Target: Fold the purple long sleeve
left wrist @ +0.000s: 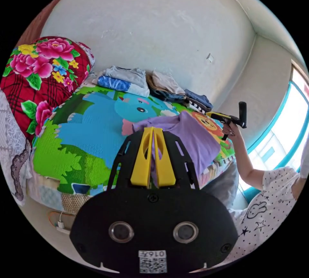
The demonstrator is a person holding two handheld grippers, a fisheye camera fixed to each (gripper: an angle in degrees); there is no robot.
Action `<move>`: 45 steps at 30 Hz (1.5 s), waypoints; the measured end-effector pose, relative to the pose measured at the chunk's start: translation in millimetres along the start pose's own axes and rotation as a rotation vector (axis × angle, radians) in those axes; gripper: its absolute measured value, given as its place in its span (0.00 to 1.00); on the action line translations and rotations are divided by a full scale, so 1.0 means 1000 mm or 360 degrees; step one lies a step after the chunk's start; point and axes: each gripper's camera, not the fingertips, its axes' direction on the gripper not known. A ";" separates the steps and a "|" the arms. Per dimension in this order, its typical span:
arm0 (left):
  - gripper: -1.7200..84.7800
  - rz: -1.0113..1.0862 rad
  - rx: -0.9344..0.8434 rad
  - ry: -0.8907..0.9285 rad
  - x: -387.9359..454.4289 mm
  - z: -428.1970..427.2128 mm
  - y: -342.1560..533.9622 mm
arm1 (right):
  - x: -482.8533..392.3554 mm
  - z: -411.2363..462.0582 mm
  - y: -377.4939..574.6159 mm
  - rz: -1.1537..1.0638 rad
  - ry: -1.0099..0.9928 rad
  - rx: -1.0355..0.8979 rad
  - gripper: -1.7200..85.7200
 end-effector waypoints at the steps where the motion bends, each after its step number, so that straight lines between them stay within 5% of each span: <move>1: 0.01 0.0056 -0.0042 0.0033 0.017 0.000 0.000 | -0.027 -0.001 0.012 -0.0072 0.0015 -0.0091 0.02; 4: 0.01 0.0126 -0.0260 -0.0040 0.061 0.024 0.006 | -0.084 0.016 0.046 -0.0134 0.0312 -0.0348 0.02; 9: 0.01 0.0112 -0.0315 -0.0309 0.098 0.053 0.024 | -0.143 0.024 0.103 -0.0019 0.0775 -0.0014 0.02; 11: 0.01 0.0103 -0.0273 -0.0329 0.101 0.053 0.023 | -0.142 0.060 0.115 0.0049 0.0915 -0.0313 0.02; 19: 0.01 0.0124 -0.0236 -0.0292 0.113 0.038 0.002 | -0.129 0.047 0.137 0.0239 0.0569 -0.0238 0.02; 22: 0.01 0.0162 -0.0260 -0.0417 0.140 0.028 -0.017 | -0.148 0.018 0.121 0.0153 0.0546 0.0115 0.02; 30: 0.01 0.0300 -0.0260 -0.0448 0.199 0.018 -0.056 | -0.135 0.126 0.090 0.0007 0.0507 -0.0481 0.02; 39: 0.01 0.0318 -0.0272 -0.0448 0.207 0.013 -0.069 | -0.159 0.143 0.128 -0.0010 0.0416 -0.0519 0.02; 42: 0.01 0.0276 -0.0269 -0.0345 0.206 0.002 -0.078 | -0.179 0.129 0.142 0.0033 0.0449 -0.0443 0.02; 45: 0.02 0.0409 -0.0312 -0.0451 0.231 -0.024 -0.083 | -0.244 0.081 0.175 -0.0286 0.0599 -0.0097 0.02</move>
